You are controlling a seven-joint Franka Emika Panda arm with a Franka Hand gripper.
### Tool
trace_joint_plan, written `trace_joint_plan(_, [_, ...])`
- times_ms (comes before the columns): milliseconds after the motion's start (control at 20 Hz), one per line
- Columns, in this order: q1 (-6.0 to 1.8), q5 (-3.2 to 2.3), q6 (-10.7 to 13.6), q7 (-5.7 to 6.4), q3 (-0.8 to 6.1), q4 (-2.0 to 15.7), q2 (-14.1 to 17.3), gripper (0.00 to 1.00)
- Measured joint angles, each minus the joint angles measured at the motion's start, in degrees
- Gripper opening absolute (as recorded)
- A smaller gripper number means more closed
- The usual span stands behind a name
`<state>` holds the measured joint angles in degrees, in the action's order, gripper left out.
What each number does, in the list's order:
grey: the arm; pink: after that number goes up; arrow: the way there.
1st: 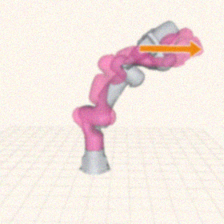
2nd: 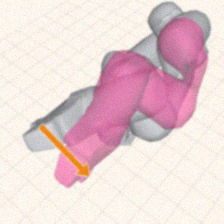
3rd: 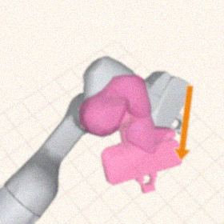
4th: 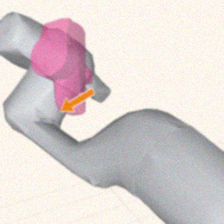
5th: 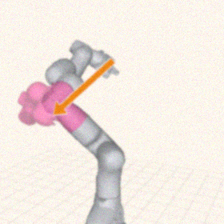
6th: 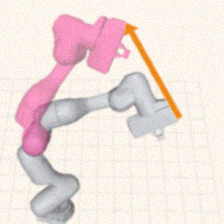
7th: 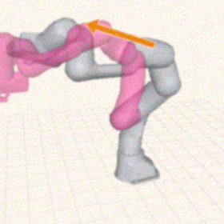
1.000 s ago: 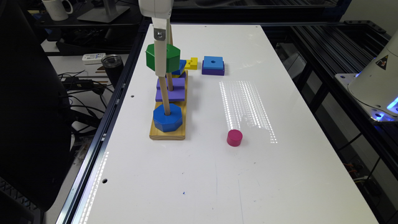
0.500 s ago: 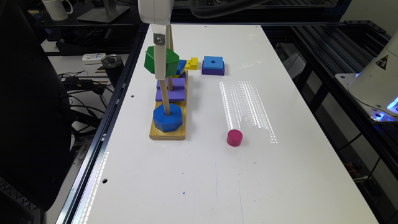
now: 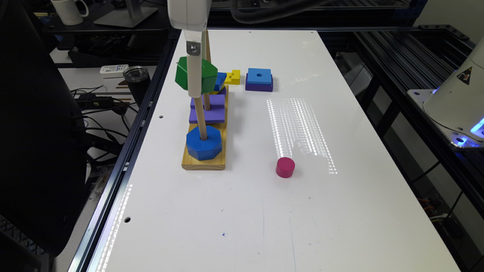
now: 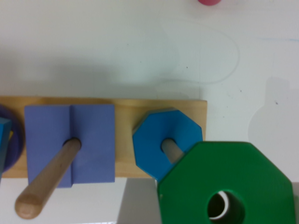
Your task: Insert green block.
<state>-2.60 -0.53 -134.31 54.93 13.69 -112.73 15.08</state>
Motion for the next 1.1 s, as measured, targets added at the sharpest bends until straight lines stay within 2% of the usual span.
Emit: trace_joint_plan(1100, [0.02, -0.06, -0.72, -0.02, 0.03, 0.06, 0.7, 0.0])
